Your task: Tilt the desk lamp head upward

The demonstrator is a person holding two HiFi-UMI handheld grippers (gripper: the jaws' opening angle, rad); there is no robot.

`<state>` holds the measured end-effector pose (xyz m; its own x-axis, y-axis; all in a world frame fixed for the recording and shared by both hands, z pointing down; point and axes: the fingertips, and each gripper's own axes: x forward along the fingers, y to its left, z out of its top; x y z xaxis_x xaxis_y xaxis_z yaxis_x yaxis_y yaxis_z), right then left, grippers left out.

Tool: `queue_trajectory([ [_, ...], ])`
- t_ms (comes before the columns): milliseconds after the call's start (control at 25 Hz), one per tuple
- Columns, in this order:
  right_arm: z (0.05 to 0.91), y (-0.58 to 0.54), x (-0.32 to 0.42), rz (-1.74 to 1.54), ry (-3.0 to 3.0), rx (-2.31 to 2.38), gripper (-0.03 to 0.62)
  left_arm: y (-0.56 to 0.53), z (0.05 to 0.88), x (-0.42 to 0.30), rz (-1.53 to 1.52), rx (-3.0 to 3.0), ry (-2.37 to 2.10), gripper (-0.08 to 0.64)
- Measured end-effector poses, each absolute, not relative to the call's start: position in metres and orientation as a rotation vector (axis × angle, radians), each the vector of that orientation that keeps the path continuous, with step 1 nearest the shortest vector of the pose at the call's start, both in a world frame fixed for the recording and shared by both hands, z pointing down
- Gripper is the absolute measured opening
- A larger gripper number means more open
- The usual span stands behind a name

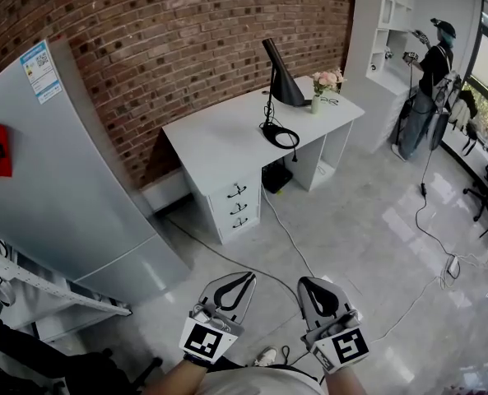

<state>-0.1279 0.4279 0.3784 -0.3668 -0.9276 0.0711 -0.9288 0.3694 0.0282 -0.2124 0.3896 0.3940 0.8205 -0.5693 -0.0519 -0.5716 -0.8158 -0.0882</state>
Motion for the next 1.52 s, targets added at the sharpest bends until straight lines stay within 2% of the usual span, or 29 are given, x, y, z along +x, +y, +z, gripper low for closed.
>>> queue_trajectory([
  [680, 0.389, 0.437, -0.088, 0.031, -2.603, 1.654, 0.012, 0.398, 0.407, -0.186, 0.01, -2.878, 1.06, 0.02],
  [1520, 0.388, 0.424, -0.05, 0.027, -2.57, 1.741, 0.012, 0.376, 0.404, -0.15, 0.019, -2.889, 0.997, 0.02],
])
